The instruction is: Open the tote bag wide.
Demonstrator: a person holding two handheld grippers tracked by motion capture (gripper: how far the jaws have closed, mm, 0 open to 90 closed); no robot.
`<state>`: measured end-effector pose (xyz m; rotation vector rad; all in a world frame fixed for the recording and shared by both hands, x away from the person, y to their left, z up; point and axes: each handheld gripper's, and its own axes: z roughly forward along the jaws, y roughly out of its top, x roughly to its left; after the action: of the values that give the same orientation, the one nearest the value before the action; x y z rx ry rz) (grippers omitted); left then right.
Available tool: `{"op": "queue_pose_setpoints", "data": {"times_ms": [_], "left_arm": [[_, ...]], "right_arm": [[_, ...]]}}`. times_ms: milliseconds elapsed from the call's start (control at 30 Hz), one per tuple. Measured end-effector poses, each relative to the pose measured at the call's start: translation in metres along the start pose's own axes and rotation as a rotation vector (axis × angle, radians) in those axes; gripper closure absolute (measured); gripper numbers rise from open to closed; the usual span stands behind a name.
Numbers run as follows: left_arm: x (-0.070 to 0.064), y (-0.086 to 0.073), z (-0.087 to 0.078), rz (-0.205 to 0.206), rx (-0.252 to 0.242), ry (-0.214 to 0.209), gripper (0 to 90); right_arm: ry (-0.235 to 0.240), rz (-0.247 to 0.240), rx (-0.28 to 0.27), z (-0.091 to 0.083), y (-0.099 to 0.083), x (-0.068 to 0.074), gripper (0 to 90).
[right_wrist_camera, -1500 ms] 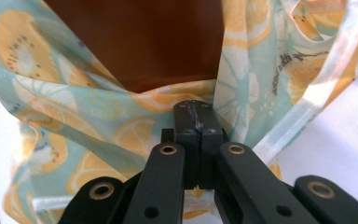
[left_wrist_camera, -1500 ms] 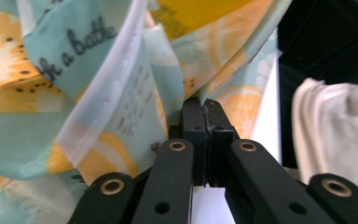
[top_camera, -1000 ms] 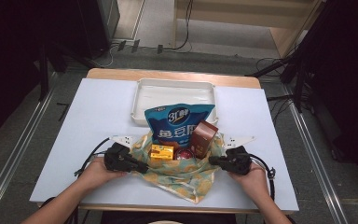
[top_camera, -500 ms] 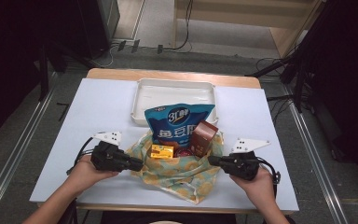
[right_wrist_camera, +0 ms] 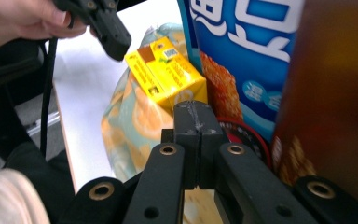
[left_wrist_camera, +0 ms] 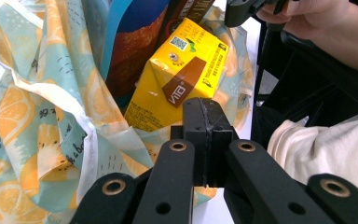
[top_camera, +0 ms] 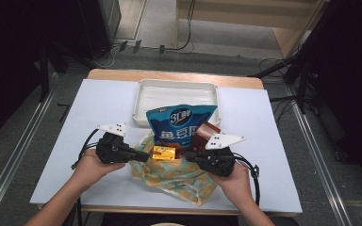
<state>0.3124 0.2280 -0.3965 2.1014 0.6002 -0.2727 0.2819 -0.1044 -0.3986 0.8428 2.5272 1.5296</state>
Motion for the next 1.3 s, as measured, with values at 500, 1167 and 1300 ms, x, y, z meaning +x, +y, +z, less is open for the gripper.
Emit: {"op": "queue_pose_setpoints", "data": {"times_ms": [500,1167,1300], "left_arm": [[0.008,-0.007,0.006,-0.016,0.026,0.001,90.0],[0.028,-0.015,0.016,-0.068,0.03,0.032,89.7],[0.032,-0.016,0.019,-0.071,0.041,0.051,89.4]], "right_arm": [[-0.015,-0.009,0.031,0.019,-0.006,0.006,90.0],[0.066,-0.025,0.113,0.019,-0.049,0.008,90.0],[0.039,-0.009,0.131,0.015,-0.061,0.003,90.0]]}}
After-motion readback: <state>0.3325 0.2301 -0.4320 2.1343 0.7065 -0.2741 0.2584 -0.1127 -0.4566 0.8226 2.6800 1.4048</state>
